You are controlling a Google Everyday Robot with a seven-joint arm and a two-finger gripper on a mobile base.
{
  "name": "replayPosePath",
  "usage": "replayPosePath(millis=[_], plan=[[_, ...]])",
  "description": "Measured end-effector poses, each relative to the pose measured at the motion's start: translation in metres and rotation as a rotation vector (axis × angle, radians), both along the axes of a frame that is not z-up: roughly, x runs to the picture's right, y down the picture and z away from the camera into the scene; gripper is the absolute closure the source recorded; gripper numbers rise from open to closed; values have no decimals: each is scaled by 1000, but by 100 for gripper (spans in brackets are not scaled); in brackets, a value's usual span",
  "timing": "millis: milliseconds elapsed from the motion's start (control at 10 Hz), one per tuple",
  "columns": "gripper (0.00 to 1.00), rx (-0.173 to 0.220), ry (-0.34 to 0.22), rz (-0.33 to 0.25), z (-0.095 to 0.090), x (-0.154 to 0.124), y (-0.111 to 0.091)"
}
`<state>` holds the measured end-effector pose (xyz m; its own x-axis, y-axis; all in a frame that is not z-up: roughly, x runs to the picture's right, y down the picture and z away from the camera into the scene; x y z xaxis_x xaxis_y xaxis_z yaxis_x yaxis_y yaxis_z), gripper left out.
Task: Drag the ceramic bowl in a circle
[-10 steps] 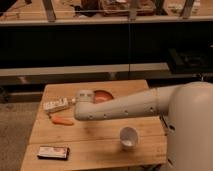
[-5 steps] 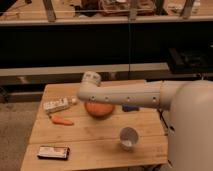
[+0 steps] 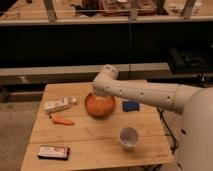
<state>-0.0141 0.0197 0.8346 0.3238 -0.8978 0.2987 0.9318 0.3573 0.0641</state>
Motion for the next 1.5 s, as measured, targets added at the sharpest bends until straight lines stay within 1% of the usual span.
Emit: replayPosePath(millis=[200, 300, 400, 500, 600, 700, 900, 1000, 1100, 1200, 1300, 1500], plan=[[20, -8, -27, -16, 7, 36, -6], [20, -16, -40, -30, 11, 49, -9], [20, -33, -52, -48, 14, 56, -10], [20, -61, -62, -77, 20, 61, -10], [20, -99, -76, -114, 33, 64, -4], [20, -121, -85, -141, 45, 68, 3], [20, -142, -110, -190, 64, 78, 17], [20, -143, -131, -204, 69, 84, 24], [20, -143, -167, -215, 73, 87, 30], [20, -154, -197, -228, 79, 89, 37], [20, -172, -219, -243, 85, 83, 44], [20, -204, -229, -254, 98, 77, 54]])
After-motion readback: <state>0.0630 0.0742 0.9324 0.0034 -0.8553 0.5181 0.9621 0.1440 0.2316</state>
